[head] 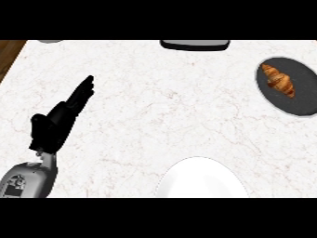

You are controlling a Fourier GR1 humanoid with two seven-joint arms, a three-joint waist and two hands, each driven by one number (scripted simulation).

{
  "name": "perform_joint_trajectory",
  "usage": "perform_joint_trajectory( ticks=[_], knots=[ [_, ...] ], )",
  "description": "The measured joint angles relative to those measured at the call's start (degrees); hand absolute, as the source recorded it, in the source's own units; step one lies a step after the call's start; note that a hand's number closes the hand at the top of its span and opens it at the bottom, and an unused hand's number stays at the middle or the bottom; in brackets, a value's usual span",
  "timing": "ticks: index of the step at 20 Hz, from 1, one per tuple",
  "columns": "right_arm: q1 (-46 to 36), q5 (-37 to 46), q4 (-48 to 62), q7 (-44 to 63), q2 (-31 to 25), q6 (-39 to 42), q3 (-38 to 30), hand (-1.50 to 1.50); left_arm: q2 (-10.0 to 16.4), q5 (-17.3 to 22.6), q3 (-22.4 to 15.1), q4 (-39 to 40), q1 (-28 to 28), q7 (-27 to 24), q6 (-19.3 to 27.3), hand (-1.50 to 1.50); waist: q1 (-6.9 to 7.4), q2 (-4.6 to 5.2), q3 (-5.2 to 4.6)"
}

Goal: Pick the croissant from the plate and place it in the pan

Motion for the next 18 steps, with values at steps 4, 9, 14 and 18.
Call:
perform_joint_trajectory(
  ticks=[4, 9, 14, 18],
  knots=[
    [3.5, -0.7, -0.1, -4.1, -0.9, 2.8, -0.7, -1.50, -0.3, -0.3, 0.0, 0.5, 0.1, -0.1, 0.2, 0.00, -0.31, -0.20, -0.02],
    [7.0, -0.9, -0.6, -6.1, 0.2, 3.1, -0.6, -1.50, 0.0, -0.1, 0.8, 0.8, 0.2, -0.2, -0.2, 0.00, -0.64, -0.48, -0.06],
    [9.7, -1.1, -1.6, -7.7, 1.5, 2.8, -0.3, -1.50, -0.5, -0.9, 0.5, 0.8, 1.0, -0.6, 0.3, 0.00, -0.97, -0.75, -0.13],
    [12.9, -1.3, -2.3, -9.2, 1.9, 2.7, -0.2, -1.50, -0.4, -0.6, 1.1, 1.3, 1.3, -1.1, -0.3, 0.00, -1.35, -0.91, -0.15]
  ],
)
